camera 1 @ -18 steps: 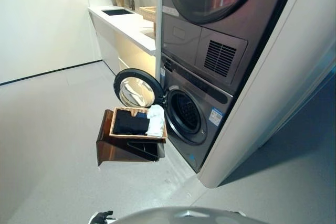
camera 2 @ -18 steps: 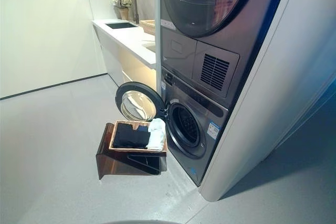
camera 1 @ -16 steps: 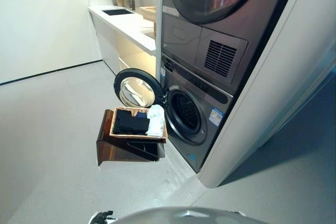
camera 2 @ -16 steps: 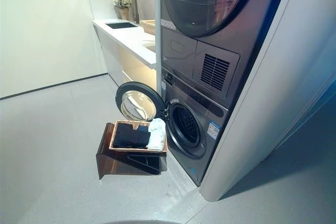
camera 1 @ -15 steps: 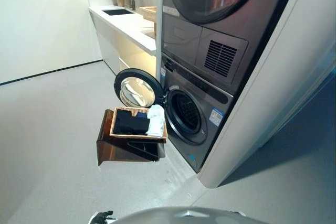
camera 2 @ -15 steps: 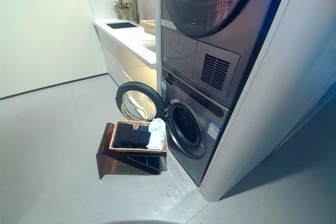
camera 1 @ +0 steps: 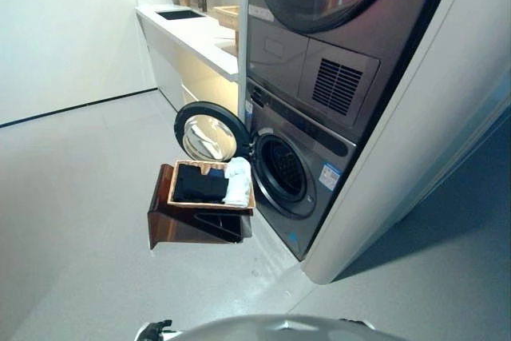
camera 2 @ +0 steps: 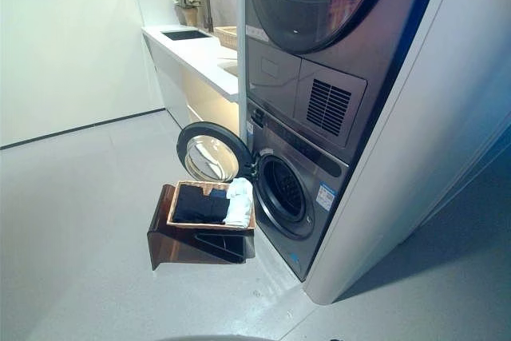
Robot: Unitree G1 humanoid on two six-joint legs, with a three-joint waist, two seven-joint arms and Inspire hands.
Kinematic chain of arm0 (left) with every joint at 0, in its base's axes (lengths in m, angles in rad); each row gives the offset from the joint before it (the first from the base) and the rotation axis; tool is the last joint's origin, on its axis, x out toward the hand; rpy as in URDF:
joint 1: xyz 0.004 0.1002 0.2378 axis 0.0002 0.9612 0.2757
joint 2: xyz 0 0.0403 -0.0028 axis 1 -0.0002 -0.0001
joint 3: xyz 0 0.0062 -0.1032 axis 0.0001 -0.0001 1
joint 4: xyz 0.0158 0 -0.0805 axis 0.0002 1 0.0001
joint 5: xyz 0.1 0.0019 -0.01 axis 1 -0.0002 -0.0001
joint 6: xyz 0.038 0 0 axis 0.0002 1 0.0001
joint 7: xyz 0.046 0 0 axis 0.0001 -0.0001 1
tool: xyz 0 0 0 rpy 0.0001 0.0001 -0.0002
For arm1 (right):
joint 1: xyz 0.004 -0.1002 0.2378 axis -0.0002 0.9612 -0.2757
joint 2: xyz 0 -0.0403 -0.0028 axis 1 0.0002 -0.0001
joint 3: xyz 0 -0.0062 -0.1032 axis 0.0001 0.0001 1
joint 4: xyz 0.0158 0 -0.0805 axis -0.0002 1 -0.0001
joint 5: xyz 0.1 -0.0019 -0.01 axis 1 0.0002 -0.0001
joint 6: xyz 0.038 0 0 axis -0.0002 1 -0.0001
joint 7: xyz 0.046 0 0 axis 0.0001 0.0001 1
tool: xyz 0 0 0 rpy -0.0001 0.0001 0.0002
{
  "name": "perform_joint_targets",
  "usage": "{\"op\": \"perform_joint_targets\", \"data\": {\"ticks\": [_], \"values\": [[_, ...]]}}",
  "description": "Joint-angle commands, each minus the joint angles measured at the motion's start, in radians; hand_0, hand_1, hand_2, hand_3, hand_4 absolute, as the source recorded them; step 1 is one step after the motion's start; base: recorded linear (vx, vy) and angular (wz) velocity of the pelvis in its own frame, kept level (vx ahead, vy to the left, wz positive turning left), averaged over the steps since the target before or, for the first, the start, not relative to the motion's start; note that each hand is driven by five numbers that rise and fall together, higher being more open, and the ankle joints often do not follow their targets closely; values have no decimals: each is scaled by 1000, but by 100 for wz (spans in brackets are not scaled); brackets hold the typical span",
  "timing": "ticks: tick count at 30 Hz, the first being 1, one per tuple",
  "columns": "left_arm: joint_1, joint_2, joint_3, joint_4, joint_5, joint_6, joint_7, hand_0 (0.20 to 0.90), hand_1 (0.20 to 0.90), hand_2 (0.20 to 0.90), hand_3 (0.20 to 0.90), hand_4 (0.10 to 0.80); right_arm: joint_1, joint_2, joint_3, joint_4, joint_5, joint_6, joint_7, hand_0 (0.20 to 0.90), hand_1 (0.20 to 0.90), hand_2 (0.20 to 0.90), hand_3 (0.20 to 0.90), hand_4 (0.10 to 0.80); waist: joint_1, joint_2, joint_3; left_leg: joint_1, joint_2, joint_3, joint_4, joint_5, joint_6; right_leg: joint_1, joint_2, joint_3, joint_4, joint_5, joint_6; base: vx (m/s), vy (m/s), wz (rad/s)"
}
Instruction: Pick up the clothes and place them into the washing machine
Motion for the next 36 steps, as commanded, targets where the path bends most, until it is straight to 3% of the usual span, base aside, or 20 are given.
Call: {"op": "perform_joint_targets", "data": {"ticks": [1,23,26,27,30,31,34,35,36], "values": [[-131,-49,5,2,-20,-32,10,900,900,900,900,800,-116,-5,35,29,-48,1,-6,900,900,900,900,800,15,2,97,109,-57,5,-1,-112,-32,90,29,14,4,-96,21,0,0,0],[-169,-38,-31,-23,-12,-28,13,900,900,900,900,800,-161,-17,52,-7,-33,-1,-10,900,900,900,900,800,12,6,113,125,-32,25,-1,-104,-42,63,57,35,61,-130,3,13,-23,0],[-182,-29,-28,-33,-21,-29,18,900,900,900,900,800,-168,-13,65,-12,-32,-4,-6,900,900,900,900,800,18,-13,132,76,-10,31,106,-106,-55,60,67,50,74,-138,-14,-10,-161,-4],[-202,-25,-37,-46,-22,-32,26,900,900,900,900,800,-163,-21,59,-17,-21,-9,-8,900,900,900,900,800,25,-35,176,-44,3,14,315,-64,-74,68,65,46,81,-140,-32,-52,-140,-2],[-220,-24,-48,-61,-29,-34,36,900,900,900,900,800,-162,-33,57,-18,-15,-6,-9,900,900,900,900,800,23,-45,212,-163,-5,-2,451,-15,-85,65,56,27,82,-138,-44,-72,-77,33],[-222,-28,-37,-56,-61,-39,45,900,900,900,900,800,-162,-45,47,0,-16,-1,-15,900,900,900,900,800,12,-46,210,-230,22,46,363,1,-80,62,40,3,73,-150,-37,13,32,46],[-216,-29,-14,-43,-83,-40,60,900,900,900,900,800,-151,-51,28,24,-10,4,-24,900,900,900,900,800,24,-47,206,-251,36,57,228,39,-84,73,34,2,63,-157,-26,205,130,28],[-212,-35,2,-31,-111,-41,67,900,900,900,900,800,-141,-53,20,41,-4,5,-33,900,900,900,900,800,32,-43,196,-262,53,57,88,88,-89,96,39,8,48,-176,-18,173,99,25],[-212,-35,2,-31,-111,-41,67,900,900,900,900,800,-141,-53,20,41,-4,5,-33,900,900,900,900,800,32,-43,196,-261,53,57,88,88,-89,97,39,8,48,-176,-18,275,169,27]]}}
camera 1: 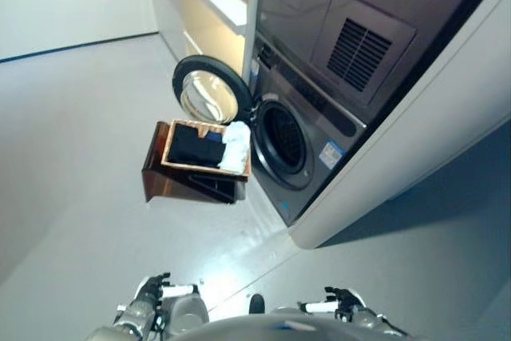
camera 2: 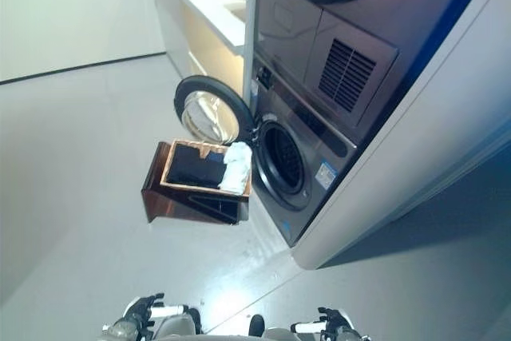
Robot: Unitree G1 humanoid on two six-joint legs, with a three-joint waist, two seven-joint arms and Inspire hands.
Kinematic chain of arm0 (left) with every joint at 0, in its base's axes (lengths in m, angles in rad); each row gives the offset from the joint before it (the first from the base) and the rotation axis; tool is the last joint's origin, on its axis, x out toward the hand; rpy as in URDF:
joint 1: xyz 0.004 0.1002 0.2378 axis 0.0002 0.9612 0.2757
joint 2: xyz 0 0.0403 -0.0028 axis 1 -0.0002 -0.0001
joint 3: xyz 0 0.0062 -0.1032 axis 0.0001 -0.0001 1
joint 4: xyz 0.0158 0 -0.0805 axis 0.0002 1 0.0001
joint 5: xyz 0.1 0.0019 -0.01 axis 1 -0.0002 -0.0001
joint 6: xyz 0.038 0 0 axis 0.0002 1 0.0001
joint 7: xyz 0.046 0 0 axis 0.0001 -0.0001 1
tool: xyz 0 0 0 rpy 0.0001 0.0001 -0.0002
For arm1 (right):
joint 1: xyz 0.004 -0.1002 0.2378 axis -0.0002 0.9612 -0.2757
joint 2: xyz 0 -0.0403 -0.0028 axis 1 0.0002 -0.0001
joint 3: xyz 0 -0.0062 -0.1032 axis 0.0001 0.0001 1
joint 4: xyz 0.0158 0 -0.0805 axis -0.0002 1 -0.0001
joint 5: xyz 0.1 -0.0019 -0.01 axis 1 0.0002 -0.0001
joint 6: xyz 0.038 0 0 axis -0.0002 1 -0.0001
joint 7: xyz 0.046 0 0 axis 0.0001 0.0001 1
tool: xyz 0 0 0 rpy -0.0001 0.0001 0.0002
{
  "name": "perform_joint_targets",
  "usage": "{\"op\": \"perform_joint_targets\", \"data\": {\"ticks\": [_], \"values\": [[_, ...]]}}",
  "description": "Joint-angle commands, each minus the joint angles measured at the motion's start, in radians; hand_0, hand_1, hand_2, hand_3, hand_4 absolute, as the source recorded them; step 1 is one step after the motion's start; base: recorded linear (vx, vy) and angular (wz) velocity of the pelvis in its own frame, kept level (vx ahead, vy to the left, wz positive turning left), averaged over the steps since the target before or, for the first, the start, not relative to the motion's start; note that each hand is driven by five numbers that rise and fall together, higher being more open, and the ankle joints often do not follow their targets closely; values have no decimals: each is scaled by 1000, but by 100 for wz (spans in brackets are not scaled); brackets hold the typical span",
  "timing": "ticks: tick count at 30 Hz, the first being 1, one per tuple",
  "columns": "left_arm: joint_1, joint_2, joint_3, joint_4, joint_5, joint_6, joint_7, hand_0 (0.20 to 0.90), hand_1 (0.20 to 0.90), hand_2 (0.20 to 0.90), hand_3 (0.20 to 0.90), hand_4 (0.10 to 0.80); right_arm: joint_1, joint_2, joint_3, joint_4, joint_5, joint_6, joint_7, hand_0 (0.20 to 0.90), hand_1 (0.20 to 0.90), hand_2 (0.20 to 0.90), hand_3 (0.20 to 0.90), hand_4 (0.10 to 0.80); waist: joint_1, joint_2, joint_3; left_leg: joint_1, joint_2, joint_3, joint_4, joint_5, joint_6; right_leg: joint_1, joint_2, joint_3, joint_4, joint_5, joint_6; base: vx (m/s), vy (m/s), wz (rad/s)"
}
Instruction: Pick up the clothes and place them into the washing machine
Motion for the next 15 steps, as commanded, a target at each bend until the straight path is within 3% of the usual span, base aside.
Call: {"op": "perform_joint_targets", "data": {"ticks": [1,4,5,6,8,9,12,13,15], "values": [[-25,-50,8,-21,-55,-40,25,900,900,900,900,800,-6,-31,-19,24,16,6,-30,900,900,900,900,800,9,-8,-2,-37,-6,18,-77,90,75,164,9,48,22,-125,79,230,157,33],[-17,-51,20,-20,-75,-44,29,900,900,900,900,800,8,-26,-43,53,28,16,-35,900,900,900,900,800,24,-11,-29,-30,17,40,-81,102,71,211,-6,60,26,-164,91,405,274,20],[-22,-44,26,-18,-90,-42,29,900,900,900,900,800,12,-20,-51,60,37,15,-38,900,900,900,900,800,24,-20,-39,-34,12,52,-63,105,77,221,-23,49,35,-174,99,348,269,-35],[-37,-30,30,-24,-91,-44,29,900,900,900,900,800,9,-14,-68,58,60,15,-38,900,900,900,900,800,33,-38,-47,-61,-2,71,44,68,84,221,-59,45,72,-176,115,460,361,-51],[-43,-21,29,-31,-89,-45,28,900,900,900,900,800,7,-4,-70,57,67,15,-35,900,900,900,900,800,39,-46,-54,-68,-2,89,82,45,90,218,-74,50,87,-170,127,320,250,-39],[-48,-2,25,-36,-73,-44,27,900,900,900,900,800,-3,13,-65,45,74,15,-29,900,900,900,900,800,53,-64,-63,-57,-9,122,104,8,111,200,-100,62,129,-117,154,294,237,-50],[-50,5,12,-40,-50,-44,23,900,900,900,900,800,-16,21,-56,8,81,7,-20,900,900,900,900,800,54,-77,-74,-26,-34,149,85,-21,135,169,-122,85,200,-8,190,271,258,-67],[-50,5,12,-40,-50,-44,23,900,900,900,900,800,-16,21,-56,8,81,7,-20,900,900,900,900,800,54,-77,-74,-26,-34,149,85,-21,135,169,-122,85,200,-8,190,254,295,-44],[-54,4,-10,-42,-6,-36,5,900,900,900,900,800,-13,16,-52,8,65,13,-6,900,900,900,900,800,38,-61,-67,35,-74,156,35,-41,172,103,-127,107,360,116,204,258,329,-20]]}}
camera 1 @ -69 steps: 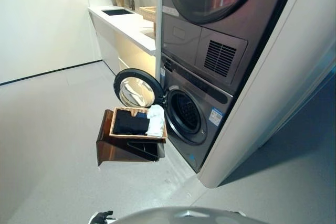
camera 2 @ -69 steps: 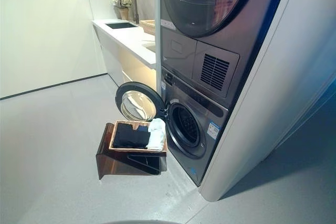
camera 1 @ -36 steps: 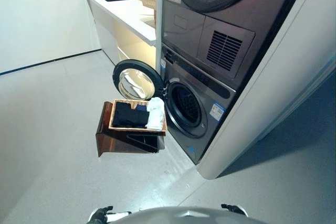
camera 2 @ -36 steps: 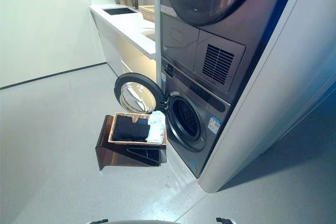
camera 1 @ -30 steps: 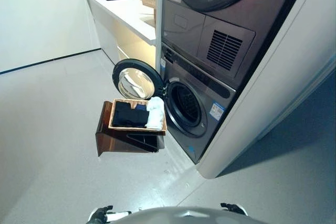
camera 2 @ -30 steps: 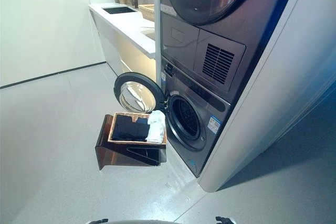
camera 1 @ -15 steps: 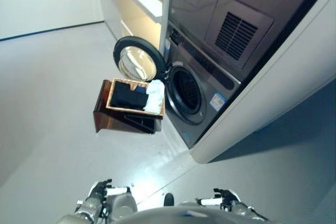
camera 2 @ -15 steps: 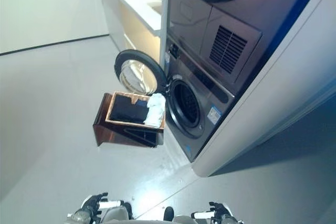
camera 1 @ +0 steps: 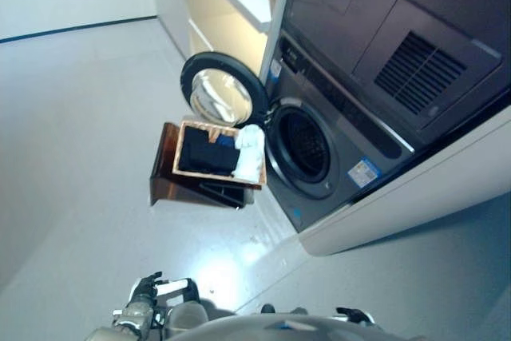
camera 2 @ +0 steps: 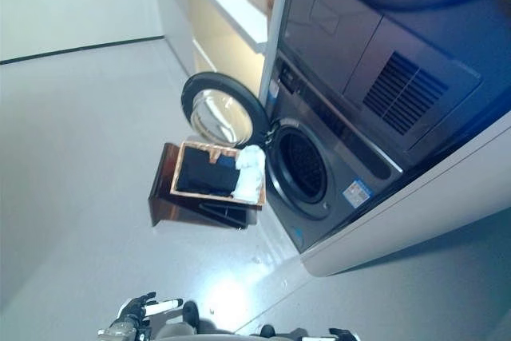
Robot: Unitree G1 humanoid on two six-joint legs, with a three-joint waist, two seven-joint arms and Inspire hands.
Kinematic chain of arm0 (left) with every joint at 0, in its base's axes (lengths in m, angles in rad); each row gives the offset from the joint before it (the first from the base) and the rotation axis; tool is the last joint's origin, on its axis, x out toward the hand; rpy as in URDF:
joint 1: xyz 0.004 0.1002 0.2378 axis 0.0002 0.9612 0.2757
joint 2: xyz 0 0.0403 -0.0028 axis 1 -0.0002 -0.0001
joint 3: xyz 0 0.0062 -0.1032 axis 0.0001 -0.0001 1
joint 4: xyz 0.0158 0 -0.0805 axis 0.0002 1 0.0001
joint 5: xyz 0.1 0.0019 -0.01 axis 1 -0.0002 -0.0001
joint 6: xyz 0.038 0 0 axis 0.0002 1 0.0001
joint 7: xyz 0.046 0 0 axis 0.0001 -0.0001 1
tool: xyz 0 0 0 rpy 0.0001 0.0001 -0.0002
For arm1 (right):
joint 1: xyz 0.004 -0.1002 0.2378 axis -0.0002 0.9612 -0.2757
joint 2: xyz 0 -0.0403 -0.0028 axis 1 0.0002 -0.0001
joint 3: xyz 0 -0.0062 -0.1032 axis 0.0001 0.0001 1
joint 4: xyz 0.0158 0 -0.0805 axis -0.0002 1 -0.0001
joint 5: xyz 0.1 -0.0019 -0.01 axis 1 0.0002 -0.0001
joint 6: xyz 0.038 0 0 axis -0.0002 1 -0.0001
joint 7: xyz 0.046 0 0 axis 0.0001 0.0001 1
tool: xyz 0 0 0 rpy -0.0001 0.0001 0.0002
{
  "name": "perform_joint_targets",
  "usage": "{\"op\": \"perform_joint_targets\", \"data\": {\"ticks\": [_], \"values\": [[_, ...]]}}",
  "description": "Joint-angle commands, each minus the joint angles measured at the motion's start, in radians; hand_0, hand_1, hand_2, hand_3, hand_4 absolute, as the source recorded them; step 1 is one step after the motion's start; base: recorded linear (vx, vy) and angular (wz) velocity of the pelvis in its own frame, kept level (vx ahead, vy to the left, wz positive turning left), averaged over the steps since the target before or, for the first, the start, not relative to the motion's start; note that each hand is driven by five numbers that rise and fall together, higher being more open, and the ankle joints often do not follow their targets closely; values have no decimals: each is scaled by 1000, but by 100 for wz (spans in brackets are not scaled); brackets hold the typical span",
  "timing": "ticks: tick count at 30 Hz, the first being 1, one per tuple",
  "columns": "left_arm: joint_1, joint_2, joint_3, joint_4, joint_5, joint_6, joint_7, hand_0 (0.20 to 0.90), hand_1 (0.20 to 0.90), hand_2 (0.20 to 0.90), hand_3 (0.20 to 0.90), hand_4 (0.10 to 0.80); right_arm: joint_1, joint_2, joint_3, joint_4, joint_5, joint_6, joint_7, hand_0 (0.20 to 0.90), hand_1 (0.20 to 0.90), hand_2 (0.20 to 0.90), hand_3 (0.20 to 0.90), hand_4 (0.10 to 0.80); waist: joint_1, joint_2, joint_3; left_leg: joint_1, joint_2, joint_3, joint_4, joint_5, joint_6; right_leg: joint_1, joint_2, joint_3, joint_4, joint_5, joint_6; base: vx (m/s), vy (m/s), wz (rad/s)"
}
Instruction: Pick up the clothes and place them into the washing machine
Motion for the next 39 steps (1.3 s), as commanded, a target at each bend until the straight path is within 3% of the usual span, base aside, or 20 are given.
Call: {"op": "perform_joint_targets", "data": {"ticks": [1,2,3,4,5,6,10,12,14,18,21,34,36,37,38,39], "values": [[-39,-4,-16,-37,63,-33,-21,900,900,900,900,800,-45,-67,18,16,20,0,7,900,900,900,900,800,-20,12,14,-103,-31,-48,74,2,-22,105,17,45,188,158,36,226,248,-7],[-37,-3,-20,-37,72,-31,-30,900,900,900,900,800,-38,-67,13,21,24,0,9,900,900,900,900,800,-33,23,15,-82,-39,-59,45,2,-20,85,47,70,199,142,37,240,204,4],[-39,0,-23,-33,81,-33,-34,900,900,900,900,800,-29,-66,10,24,32,-3,12,900,900,900,900,800,-50,37,24,-52,-43,-68,6,9,-20,26,85,98,191,100,22,262,164,16],[-37,1,-26,-29,85,-34,-38,900,900,900,900,800,-19,-64,4,25,38,-4,15,900,900,900,900,800,-60,50,33,-29,-39,-78,-12,14,-24,2,94,91,151,53,12,175,95,23],[-37,1,-26,-29,85,-34,-38,900,900,900,900,800,-19,-64,4,25,38,-4,15,900,900,900,900,800,-60,51,31,-30,-38,-77,-13,15,-25,0,96,91,150,54,11,249,27,27],[-36,-4,-30,-24,87,-34,-38,900,900,900,900,800,-6,-61,-7,31,38,-3,13,900,900,900,900,800,-73,71,35,22,-25,-72,-46,5,-39,-13,53,35,-40,33,8,236,-19,23],[-30,-19,-31,-11,76,-36,-36,900,900,900,900,800,0,-49,-11,24,33,1,15,900,900,900,900,800,-103,64,55,106,-29,-88,-32,-46,-54,-107,35,94,-172,120,24,270,-76,-1],[-28,-22,-25,-7,74,-36,-36,900,900,900,900,800,3,-48,-11,19,30,0,18,900,900,900,900,800,-102,53,62,118,-28,-93,0,-71,-57,-91,27,74,-174,126,25,189,-148,7],[-19,-35,-18,-5,59,-35,-38,900,900,900,900,800,12,-47,3,23,10,-2,28,900,900,900,900,800,-98,42,57,146,-8,-100,52,-104,-68,-59,45,72,-134,111,2,249,-247,14],[-11,-50,-51,-18,76,-38,-48,900,900,900,900,800,26,-75,-13,36,27,-4,30,900,900,900,900,800,-123,58,16,181,18,-115,-9,-71,-90,-14,75,26,-136,79,-25,158,-126,36],[-16,-52,-60,-18,81,-37,-52,900,900,900,900,800,14,-91,-13,34,24,-5,26,900,900,900,900,800,-130,70,-6,188,23,-119,-46,-58,-98,5,80,3,-157,67,-26,137,-73,20],[-4,-46,-64,-21,91,-40,-51,900,900,900,900,800,-42,-103,29,-22,5,-21,18,900,900,900,900,800,-119,101,2,179,43,-121,-46,-55,-113,-21,100,-5,-92,18,-40,38,-40,3],[-1,-43,-61,-16,90,-37,-50,900,900,900,900,800,-55,-99,44,-39,2,-27,17,900,900,900,900,800,-116,106,6,194,58,-109,-45,-41,-124,-26,118,3,-74,1,-53,83,-198,-1],[3,-38,-44,-9,73,-36,-46,900,900,900,900,800,-60,-90,56,-56,6,-35,16,900,900,900,900,800,-112,98,15,176,90,-102,45,-25,-141,-9,138,17,-69,-15,-77,87,-227,-3],[3,-38,-44,-9,73,-36,-46,900,900,900,900,800,-60,-90,56,-56,6,-35,16,900,900,900,900,800,-112,98,15,176,91,-102,47,-26,-141,-9,139,16,-69,-15,-78,108,-287,-1],[7,-34,-27,-5,48,-35,-44,900,900,900,900,800,-59,-82,61,-60,11,-40,15,900,900,900,900,800,-107,91,22,159,113,-111,109,12,-153,11,155,21,-71,-18,-94,84,-220,-5]]}}
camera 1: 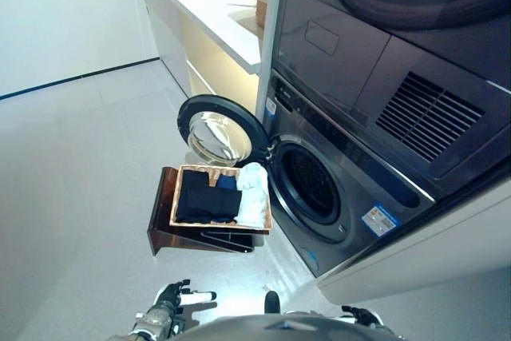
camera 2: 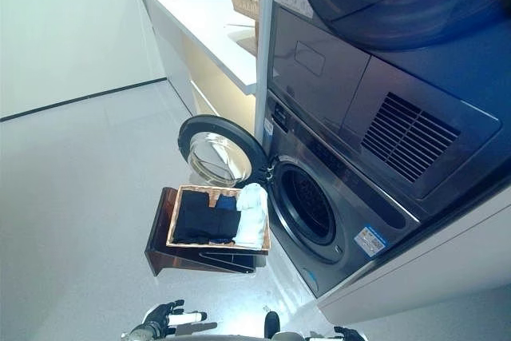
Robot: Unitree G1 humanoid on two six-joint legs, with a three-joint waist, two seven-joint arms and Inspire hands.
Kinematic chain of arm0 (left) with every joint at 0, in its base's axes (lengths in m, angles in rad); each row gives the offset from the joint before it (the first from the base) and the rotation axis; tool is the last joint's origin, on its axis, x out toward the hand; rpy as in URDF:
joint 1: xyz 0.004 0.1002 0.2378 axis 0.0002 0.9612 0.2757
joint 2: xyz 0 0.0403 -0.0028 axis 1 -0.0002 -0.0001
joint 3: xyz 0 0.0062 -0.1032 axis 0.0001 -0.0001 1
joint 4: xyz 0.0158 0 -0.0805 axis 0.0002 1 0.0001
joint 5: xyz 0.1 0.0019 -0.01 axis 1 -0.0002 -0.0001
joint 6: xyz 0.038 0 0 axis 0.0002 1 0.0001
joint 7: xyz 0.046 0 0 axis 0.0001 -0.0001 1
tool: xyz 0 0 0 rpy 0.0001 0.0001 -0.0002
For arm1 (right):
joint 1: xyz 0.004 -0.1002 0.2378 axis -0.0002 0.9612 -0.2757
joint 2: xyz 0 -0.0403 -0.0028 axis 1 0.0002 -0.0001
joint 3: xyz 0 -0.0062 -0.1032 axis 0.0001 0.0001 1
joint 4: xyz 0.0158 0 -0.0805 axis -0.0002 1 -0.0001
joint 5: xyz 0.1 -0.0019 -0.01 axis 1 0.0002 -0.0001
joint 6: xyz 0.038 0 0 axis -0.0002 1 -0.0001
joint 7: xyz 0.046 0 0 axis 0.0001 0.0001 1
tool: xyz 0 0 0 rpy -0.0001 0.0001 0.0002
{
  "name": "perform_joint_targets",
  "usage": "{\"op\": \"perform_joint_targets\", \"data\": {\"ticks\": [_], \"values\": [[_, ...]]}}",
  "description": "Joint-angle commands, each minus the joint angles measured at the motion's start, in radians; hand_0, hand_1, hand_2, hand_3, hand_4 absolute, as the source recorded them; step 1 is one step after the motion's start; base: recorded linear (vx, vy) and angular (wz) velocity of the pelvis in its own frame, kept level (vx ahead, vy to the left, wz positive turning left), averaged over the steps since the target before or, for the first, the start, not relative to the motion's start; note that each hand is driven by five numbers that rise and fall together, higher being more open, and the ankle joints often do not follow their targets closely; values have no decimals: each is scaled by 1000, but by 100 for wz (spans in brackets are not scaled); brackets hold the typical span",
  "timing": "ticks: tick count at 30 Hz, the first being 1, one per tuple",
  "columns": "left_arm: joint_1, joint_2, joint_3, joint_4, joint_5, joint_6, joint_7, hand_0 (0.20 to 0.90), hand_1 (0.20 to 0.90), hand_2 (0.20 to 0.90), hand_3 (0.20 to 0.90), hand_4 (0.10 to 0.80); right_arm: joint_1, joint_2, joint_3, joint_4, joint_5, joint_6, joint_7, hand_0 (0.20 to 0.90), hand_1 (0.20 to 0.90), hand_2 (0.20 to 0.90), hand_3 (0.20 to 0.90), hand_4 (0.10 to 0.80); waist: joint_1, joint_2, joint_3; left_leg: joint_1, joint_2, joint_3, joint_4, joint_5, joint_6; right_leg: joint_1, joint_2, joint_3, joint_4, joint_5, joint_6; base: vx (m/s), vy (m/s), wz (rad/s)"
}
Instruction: Pick up the clothes and place them into the washing machine
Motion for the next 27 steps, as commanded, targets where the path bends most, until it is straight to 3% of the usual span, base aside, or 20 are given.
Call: {"op": "perform_joint_targets", "data": {"ticks": [1,4,6,7,8,10,12,13,14,16,21,27], "values": [[-61,24,20,7,-51,-38,21,900,900,900,900,800,-104,7,43,-10,0,-47,-18,900,900,900,900,800,5,-25,58,-61,49,-17,159,179,-33,73,27,70,140,-186,10,127,-348,-10],[-58,24,47,4,-114,-45,32,900,900,900,900,800,-106,13,57,-39,5,-52,-23,900,900,900,900,800,34,-62,92,-184,72,-71,415,269,-12,116,37,94,130,-181,-27,68,-281,-39],[-60,19,46,-1,-124,-46,36,900,900,900,900,800,-109,10,61,-40,6,-52,-24,900,900,900,900,800,39,-69,102,-227,73,-78,480,270,-4,120,37,98,131,-182,-36,37,-92,-46],[-59,5,43,-4,-131,-50,41,900,900,900,900,800,-112,0,63,-27,6,-45,-24,900,900,900,900,800,53,-70,108,-301,-16,-135,496,229,11,127,26,119,129,-186,-33,96,54,-43],[-52,-3,44,-5,-133,-49,39,900,900,900,900,800,-112,-6,61,-14,5,-40,-22,900,900,900,900,800,57,-66,102,-318,-55,-150,434,194,21,145,20,127,117,-188,-25,162,76,-24],[-42,-1,47,2,-124,-51,40,900,900,900,900,800,-105,-10,50,5,4,-37,-23,900,900,900,900,800,60,-63,88,-323,-76,-144,297,178,26,169,17,129,109,-195,-12,193,95,-21],[-36,-1,53,9,-126,-47,41,900,900,900,900,800,-99,-14,38,24,5,-33,-24,900,900,900,900,800,66,-45,76,-336,-93,-142,131,218,22,191,34,129,120,-221,-9,193,109,-18],[-33,1,58,12,-128,-44,41,900,900,900,900,800,-96,-15,33,33,5,-34,-28,900,900,900,900,800,70,-39,78,-330,-90,-134,79,247,18,204,44,129,128,-237,-10,172,100,3],[-31,3,60,16,-127,-41,38,900,900,900,900,800,-87,-13,28,37,3,-35,-29,900,900,900,900,800,68,-32,74,-301,-77,-116,42,240,21,211,52,123,146,-256,-10,169,114,16],[-35,6,54,18,-121,-42,36,900,900,900,900,800,-90,-15,22,36,12,-37,-30,900,900,900,900,800,61,-33,69,-287,-84,-118,55,232,23,212,49,114,158,-262,-8,155,113,7],[-38,16,47,12,-91,-48,36,900,900,900,900,800,-77,-1,25,36,3,-36,-25,900,900,900,900,800,47,-28,17,-205,-100,-88,-25,213,37,233,16,112,130,-260,15,131,111,-23],[-47,9,30,-10,-79,-53,41,900,900,900,900,800,-77,17,60,7,-19,-45,-22,900,900,900,900,800,43,-44,24,-173,-83,-80,-55,239,29,233,44,109,115,-256,3,-8,-29,-6]]}}
